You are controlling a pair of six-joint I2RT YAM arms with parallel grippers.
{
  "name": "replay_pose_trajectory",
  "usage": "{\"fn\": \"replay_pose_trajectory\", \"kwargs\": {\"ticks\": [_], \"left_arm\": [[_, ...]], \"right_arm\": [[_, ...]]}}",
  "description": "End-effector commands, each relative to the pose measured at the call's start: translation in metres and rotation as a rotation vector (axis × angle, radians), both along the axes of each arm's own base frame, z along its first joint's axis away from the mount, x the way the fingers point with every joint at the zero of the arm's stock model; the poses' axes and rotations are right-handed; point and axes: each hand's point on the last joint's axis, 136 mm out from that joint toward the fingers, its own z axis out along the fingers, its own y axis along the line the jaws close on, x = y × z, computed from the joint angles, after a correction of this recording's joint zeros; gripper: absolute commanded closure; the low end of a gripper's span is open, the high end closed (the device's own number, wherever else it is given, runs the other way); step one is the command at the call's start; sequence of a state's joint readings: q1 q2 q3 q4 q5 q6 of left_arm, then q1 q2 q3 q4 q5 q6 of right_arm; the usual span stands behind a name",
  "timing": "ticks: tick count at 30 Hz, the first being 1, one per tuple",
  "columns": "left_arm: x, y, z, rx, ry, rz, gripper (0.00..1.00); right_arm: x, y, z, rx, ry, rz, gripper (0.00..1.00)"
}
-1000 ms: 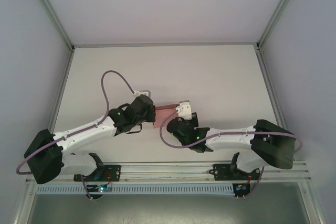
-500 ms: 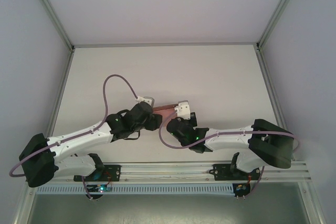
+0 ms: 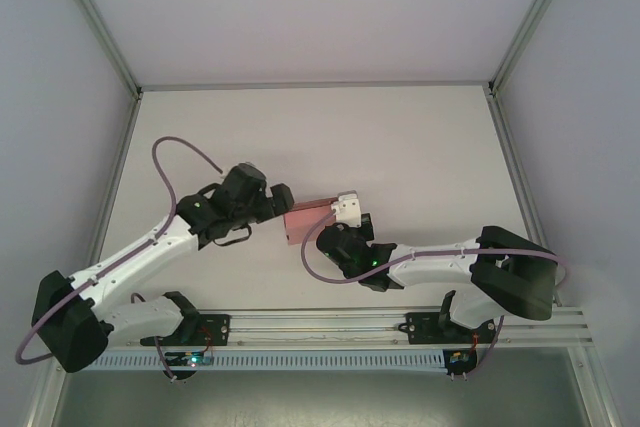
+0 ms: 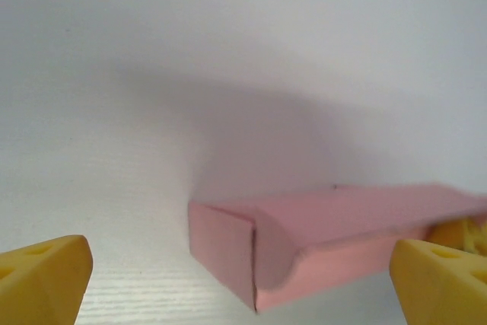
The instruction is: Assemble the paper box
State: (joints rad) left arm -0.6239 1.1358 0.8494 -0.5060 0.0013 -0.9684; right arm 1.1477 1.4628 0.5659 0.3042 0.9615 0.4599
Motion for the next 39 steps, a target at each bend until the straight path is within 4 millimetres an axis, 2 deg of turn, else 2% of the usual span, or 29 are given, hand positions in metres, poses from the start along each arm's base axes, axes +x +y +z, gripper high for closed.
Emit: {"fn": "replay_pose_trajectory", "kwargs": {"ticks": [1, 3, 5, 7, 15, 18, 21, 23, 27, 31, 36, 39], "left_arm": [[0.01, -0.022, 0.003, -0.233, -0.003, 0.012, 0.0], [0.012, -0.038, 0.007, -0.332, -0.032, -0.035, 0.0], [0.01, -0.039, 0.002, -0.323, -0.006, -0.044, 0.0], [0.009, -0.038, -0.006, -0.297, 0.022, -0.045, 0.01], [0.008, -0.043, -0.048, -0.289, 0.138, -0.048, 0.14], [0.009, -0.047, -0.043, -0.31, 0.114, -0.073, 0.1], [0.01, -0.045, -0.026, -0.314, 0.063, -0.086, 0.07], [0.011, -0.04, -0.016, -0.309, 0.027, -0.065, 0.06], [0.015, -0.024, -0.007, -0.297, -0.024, 0.019, 0.02], [0.022, -0.012, -0.012, -0.312, -0.055, 0.117, 0.0], [0.025, -0.023, -0.022, -0.323, -0.01, 0.097, 0.0], [0.023, -0.027, -0.032, -0.307, 0.02, 0.069, 0.09]], "right_arm": [[-0.018, -0.013, -0.056, -0.215, 0.165, 0.092, 1.0], [-0.018, -0.014, -0.057, -0.211, 0.167, 0.084, 1.0], [-0.018, -0.014, -0.058, -0.209, 0.17, 0.081, 1.0], [-0.018, -0.012, -0.058, -0.205, 0.172, 0.086, 1.0], [-0.02, -0.016, -0.06, -0.198, 0.178, 0.081, 1.0], [-0.021, -0.017, -0.061, -0.204, 0.182, 0.079, 1.0], [-0.02, -0.018, -0.061, -0.214, 0.181, 0.076, 1.0], [-0.019, -0.017, -0.06, -0.219, 0.18, 0.074, 1.0], [-0.019, -0.016, -0.062, -0.229, 0.186, 0.077, 1.0], [-0.018, -0.015, -0.061, -0.242, 0.186, 0.08, 1.0], [-0.018, -0.013, -0.06, -0.234, 0.184, 0.082, 1.0], [-0.017, -0.013, -0.061, -0.228, 0.185, 0.077, 1.0]]}}
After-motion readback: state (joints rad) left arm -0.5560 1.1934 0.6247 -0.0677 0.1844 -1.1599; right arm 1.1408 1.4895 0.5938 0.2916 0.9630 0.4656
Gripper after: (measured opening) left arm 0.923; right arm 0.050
